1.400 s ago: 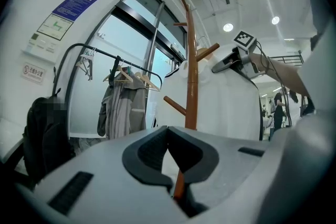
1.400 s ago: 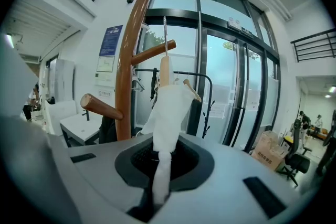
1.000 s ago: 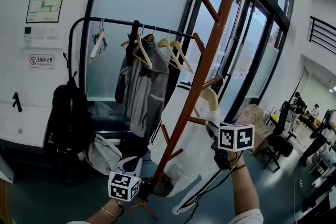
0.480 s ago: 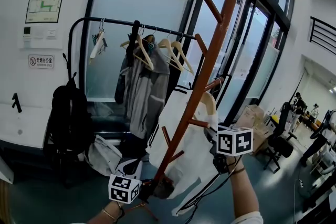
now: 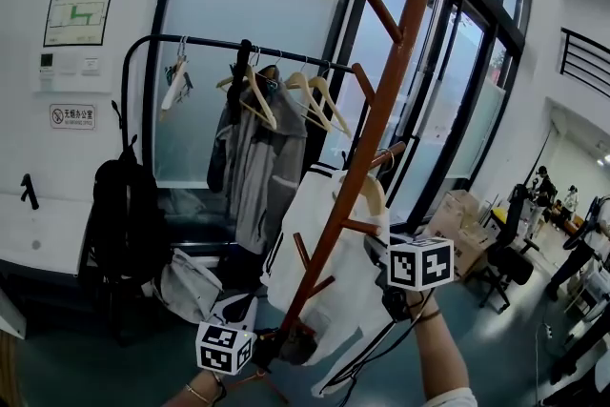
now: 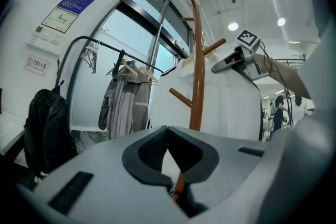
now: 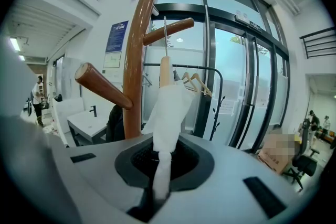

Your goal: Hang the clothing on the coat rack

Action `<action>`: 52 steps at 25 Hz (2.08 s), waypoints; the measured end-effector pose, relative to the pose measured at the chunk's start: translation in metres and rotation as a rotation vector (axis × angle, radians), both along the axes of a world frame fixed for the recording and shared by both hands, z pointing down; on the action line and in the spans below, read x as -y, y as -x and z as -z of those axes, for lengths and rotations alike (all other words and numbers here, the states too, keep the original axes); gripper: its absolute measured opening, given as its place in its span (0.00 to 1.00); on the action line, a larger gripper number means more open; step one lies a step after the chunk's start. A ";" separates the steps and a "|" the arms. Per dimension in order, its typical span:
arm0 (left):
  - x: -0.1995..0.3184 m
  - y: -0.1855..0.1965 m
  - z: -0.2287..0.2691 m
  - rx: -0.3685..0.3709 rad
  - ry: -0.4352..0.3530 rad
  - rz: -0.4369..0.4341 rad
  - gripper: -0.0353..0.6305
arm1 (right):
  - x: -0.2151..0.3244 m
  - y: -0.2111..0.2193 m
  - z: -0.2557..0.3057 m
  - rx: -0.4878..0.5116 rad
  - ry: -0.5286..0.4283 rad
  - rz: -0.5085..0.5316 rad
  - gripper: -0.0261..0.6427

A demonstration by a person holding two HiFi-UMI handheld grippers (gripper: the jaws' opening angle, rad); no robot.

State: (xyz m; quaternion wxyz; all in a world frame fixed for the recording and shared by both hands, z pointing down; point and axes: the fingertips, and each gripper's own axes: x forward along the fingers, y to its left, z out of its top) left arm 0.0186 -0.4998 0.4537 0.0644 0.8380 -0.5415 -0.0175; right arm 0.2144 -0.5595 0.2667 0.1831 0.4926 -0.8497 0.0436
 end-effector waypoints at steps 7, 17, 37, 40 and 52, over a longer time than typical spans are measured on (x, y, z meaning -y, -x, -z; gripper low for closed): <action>0.000 0.005 -0.003 -0.008 0.004 0.003 0.07 | 0.001 0.005 -0.009 -0.001 0.010 0.002 0.10; 0.001 0.008 -0.010 -0.016 0.023 0.010 0.06 | 0.000 0.017 -0.017 -0.018 0.006 0.027 0.10; 0.000 0.006 -0.010 -0.024 0.016 -0.014 0.06 | -0.007 0.029 -0.027 -0.076 -0.008 0.084 0.18; -0.002 0.003 -0.005 -0.018 0.005 -0.030 0.06 | -0.009 0.027 -0.023 -0.060 -0.017 0.068 0.25; -0.023 -0.004 0.007 0.000 -0.021 -0.103 0.06 | -0.033 0.019 -0.002 -0.144 -0.120 0.003 0.39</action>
